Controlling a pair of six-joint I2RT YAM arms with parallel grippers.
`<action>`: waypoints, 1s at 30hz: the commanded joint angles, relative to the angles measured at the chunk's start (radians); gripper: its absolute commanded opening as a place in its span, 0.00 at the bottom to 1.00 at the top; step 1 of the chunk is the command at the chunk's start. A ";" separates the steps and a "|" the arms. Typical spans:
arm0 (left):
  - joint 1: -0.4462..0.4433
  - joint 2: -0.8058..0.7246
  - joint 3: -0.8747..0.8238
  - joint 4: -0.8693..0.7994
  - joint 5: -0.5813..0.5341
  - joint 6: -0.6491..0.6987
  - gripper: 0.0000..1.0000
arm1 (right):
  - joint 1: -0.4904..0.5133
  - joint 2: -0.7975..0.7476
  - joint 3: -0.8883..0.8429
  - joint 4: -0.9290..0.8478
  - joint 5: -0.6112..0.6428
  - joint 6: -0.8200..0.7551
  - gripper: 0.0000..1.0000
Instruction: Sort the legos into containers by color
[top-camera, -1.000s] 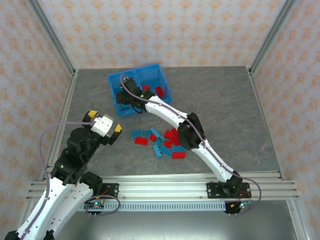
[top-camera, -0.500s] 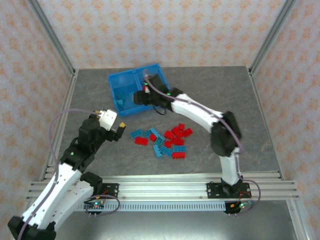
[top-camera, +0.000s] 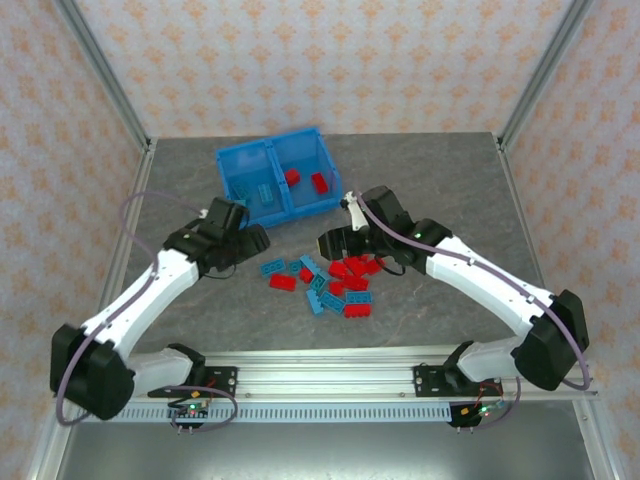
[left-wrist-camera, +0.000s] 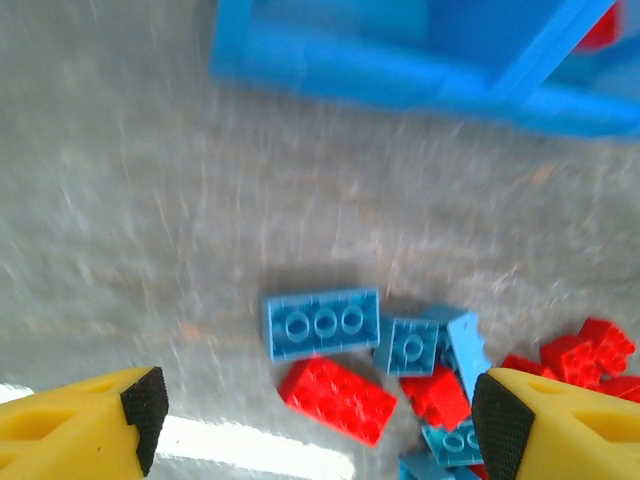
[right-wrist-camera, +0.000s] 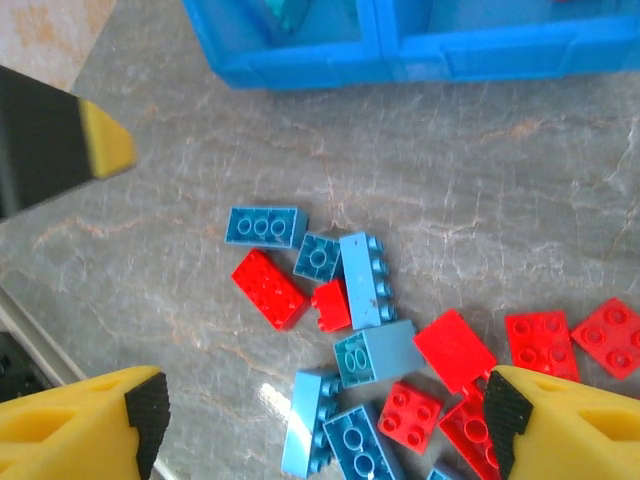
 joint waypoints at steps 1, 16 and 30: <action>-0.044 0.055 0.039 -0.071 0.064 -0.178 0.86 | 0.003 0.008 0.002 -0.060 -0.031 -0.054 0.84; -0.058 0.375 0.129 -0.028 0.072 -0.086 0.97 | 0.003 -0.016 -0.018 0.000 -0.019 -0.024 0.87; -0.058 0.547 0.151 -0.016 0.058 -0.039 0.75 | 0.002 -0.051 -0.056 0.024 0.002 0.013 0.87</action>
